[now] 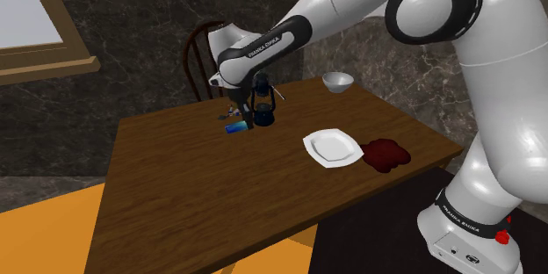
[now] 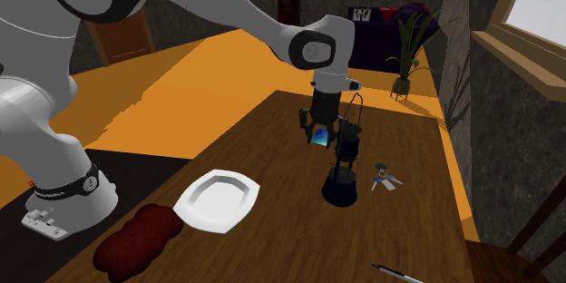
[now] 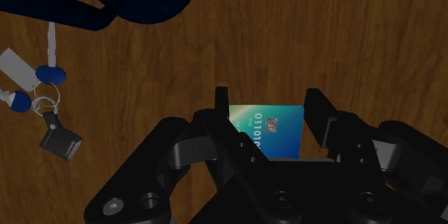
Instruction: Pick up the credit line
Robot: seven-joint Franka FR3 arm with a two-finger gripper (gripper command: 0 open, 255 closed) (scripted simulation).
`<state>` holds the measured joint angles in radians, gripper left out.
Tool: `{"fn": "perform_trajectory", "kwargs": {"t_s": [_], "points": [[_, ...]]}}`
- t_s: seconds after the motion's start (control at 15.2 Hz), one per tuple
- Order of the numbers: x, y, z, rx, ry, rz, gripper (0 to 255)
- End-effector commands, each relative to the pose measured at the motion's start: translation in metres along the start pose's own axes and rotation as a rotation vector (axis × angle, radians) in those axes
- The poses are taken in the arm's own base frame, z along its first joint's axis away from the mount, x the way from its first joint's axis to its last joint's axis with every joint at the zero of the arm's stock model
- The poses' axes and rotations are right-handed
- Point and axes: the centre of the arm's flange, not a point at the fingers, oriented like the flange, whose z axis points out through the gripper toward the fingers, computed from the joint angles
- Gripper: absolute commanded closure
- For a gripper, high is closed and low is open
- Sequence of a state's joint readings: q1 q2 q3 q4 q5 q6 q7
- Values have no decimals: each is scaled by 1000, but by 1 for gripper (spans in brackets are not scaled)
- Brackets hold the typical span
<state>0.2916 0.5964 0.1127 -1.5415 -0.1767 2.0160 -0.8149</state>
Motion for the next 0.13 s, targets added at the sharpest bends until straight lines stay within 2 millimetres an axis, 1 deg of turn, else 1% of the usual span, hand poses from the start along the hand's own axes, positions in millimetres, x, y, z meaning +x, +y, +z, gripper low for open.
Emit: {"fn": "perform_trajectory", "kwargs": {"t_s": [0.0,0.07], "points": [[-1,-1,-6,0,0,0,255],[-1,-1,-6,0,0,0,255]]}}
